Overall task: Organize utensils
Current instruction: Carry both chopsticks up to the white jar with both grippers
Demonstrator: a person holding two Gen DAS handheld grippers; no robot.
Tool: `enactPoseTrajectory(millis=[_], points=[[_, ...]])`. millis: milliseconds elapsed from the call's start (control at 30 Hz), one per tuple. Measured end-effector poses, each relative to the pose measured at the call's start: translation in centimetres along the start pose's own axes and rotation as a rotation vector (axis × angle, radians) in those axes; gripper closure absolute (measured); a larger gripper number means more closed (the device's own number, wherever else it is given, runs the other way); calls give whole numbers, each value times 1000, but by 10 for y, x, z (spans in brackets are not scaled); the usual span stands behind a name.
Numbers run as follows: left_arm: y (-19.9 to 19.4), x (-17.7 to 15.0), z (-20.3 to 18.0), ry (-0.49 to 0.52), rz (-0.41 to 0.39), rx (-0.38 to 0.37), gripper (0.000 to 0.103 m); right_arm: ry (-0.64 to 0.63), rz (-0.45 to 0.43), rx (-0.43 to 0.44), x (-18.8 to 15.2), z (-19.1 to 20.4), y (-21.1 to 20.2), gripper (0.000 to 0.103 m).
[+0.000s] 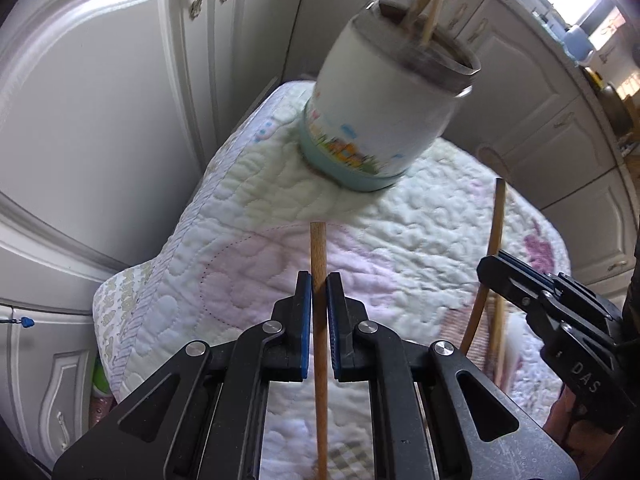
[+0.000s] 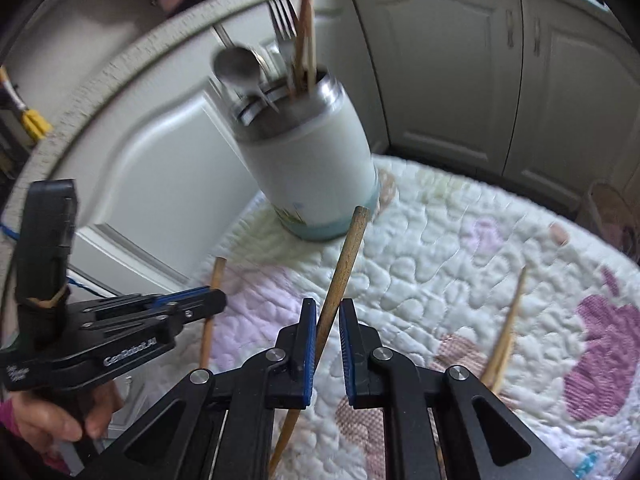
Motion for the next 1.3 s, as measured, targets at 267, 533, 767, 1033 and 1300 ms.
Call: enactPoseTrajectory(millis=[267,533,767,1033,1300], points=[[-56,15,-16,26,-73,-99,97,-54,-111,2,13,13,-61,95],[-102,30,-33,50,-154,-136,97,-83,-186,-7,32,23,-101,96],[-144,57,-50,79,-227,-158,97,-113,-253,-20,64,30,-132,97],[-197,103,-60,113,-336,-134,97,-177,-317,-55,111,44,-165,97],[-243,161,-60,102,-471,-91,97,-242,-363,-78,156,66,-185,97]])
Point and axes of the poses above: each gripper's, at about its wrist camera, not at the fingertips, and y roughly the way its jaws point, z to its left, x to its top, the point moved 6 cm from there along y, roughly the way its jaws point
